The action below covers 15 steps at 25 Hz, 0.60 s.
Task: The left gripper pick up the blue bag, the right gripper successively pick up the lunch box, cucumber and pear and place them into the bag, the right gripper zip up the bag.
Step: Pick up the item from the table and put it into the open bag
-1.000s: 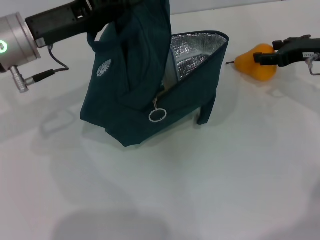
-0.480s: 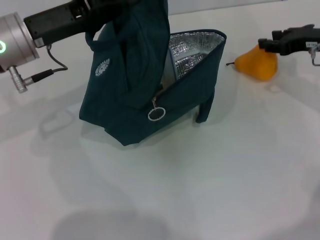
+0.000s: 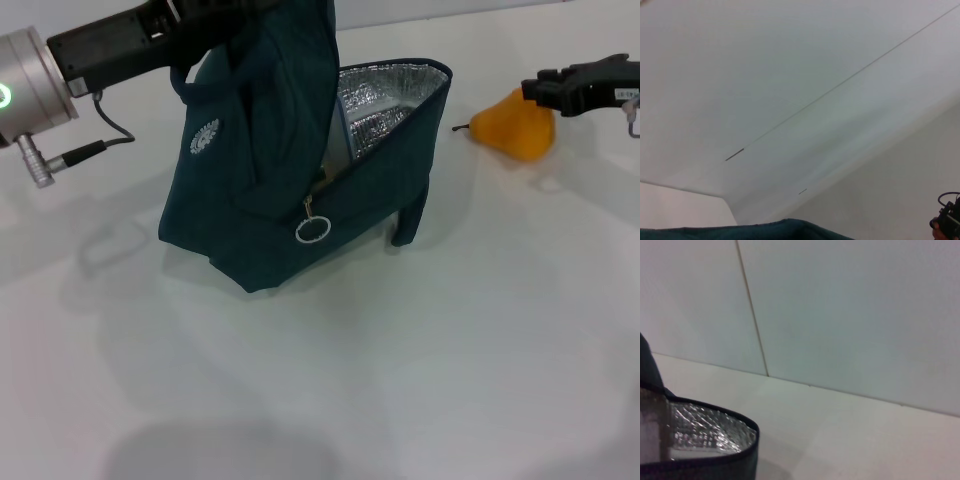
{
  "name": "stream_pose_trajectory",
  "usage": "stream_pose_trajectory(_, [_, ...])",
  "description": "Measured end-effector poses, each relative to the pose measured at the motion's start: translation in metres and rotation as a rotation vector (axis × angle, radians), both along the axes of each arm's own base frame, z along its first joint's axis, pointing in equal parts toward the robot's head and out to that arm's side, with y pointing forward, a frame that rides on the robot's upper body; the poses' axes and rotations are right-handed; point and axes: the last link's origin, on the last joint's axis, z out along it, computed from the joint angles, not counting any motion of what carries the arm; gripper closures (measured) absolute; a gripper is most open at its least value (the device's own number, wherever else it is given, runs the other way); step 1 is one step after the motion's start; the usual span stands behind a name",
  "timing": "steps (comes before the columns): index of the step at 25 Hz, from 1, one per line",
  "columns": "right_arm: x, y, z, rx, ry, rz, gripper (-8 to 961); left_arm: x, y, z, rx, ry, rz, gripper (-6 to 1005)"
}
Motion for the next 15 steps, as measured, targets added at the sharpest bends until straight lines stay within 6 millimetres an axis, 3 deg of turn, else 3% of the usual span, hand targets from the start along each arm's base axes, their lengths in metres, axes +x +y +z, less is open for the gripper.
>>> stream_pose_trajectory(9, [0.005, -0.012, 0.0, -0.023, 0.017, -0.009, 640, 0.0, 0.0, 0.0, 0.008, 0.005, -0.006, 947])
stream_pose_trajectory(15, [0.0, -0.018, 0.013, 0.018, 0.005, 0.022, 406, -0.001, 0.0, 0.0, 0.01, 0.005, -0.004, 947])
